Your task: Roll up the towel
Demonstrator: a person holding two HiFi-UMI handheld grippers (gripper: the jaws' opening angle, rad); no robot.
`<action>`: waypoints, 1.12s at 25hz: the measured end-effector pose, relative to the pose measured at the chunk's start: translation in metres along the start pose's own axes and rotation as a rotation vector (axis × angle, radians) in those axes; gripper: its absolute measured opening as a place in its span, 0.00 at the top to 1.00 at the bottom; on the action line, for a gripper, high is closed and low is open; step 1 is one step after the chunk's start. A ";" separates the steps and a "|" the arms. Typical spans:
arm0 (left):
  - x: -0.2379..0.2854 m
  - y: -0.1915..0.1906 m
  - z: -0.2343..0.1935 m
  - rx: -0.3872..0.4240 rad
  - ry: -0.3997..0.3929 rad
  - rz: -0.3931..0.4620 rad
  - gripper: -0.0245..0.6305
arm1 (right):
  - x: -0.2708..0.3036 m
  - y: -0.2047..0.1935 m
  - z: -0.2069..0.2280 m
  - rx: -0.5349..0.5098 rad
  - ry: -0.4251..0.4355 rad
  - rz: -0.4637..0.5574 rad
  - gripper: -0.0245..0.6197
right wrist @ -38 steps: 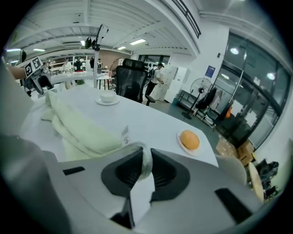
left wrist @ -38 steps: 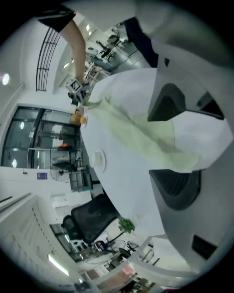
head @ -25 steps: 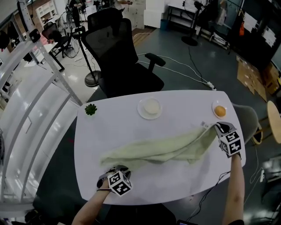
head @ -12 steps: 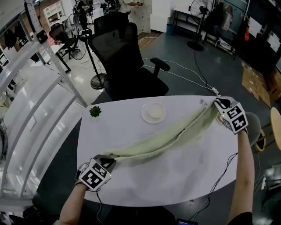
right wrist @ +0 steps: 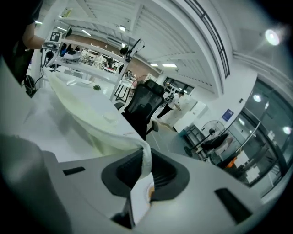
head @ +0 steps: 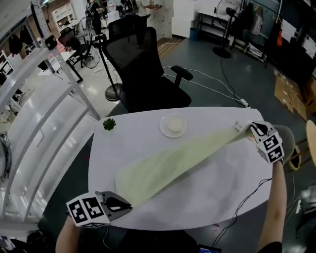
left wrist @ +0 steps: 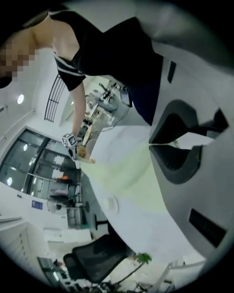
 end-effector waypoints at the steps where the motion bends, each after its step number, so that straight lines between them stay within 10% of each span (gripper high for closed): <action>1: 0.015 -0.001 0.009 0.018 -0.073 -0.024 0.92 | 0.003 -0.020 -0.012 0.006 0.017 -0.040 0.90; 5: 0.075 -0.013 0.039 0.073 -0.324 -0.152 0.92 | 0.016 -0.101 -0.063 0.001 0.097 -0.206 0.90; 12: 0.167 -0.049 0.074 0.174 -0.491 -0.407 0.89 | 0.034 -0.210 -0.136 0.034 0.231 -0.471 0.87; 14: 0.174 -0.055 0.084 0.191 -0.546 -0.455 0.47 | 0.035 -0.223 -0.139 0.077 0.268 -0.518 0.62; 16: 0.168 -0.055 0.083 0.176 -0.561 -0.442 0.39 | 0.033 -0.220 -0.127 0.107 0.272 -0.515 0.49; 19: 0.149 -0.049 0.060 0.101 -0.456 -0.331 0.38 | 0.031 -0.196 -0.103 0.136 0.267 -0.435 0.36; 24: 0.125 -0.052 -0.014 -0.032 -0.056 -0.235 0.38 | 0.051 -0.129 -0.073 0.277 0.261 -0.221 0.45; 28: 0.117 -0.069 -0.071 -0.131 0.187 -0.203 0.38 | 0.075 -0.095 -0.068 0.159 0.281 -0.247 0.41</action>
Point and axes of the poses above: the fingertips, and each gripper's own axes: x forward along the fingers, z to its right, y out of its top, the point moved 7 cm from there along -x, backward along the fingers, and after that the axes turned 13 degrees about -z, right-handed, at the moved point
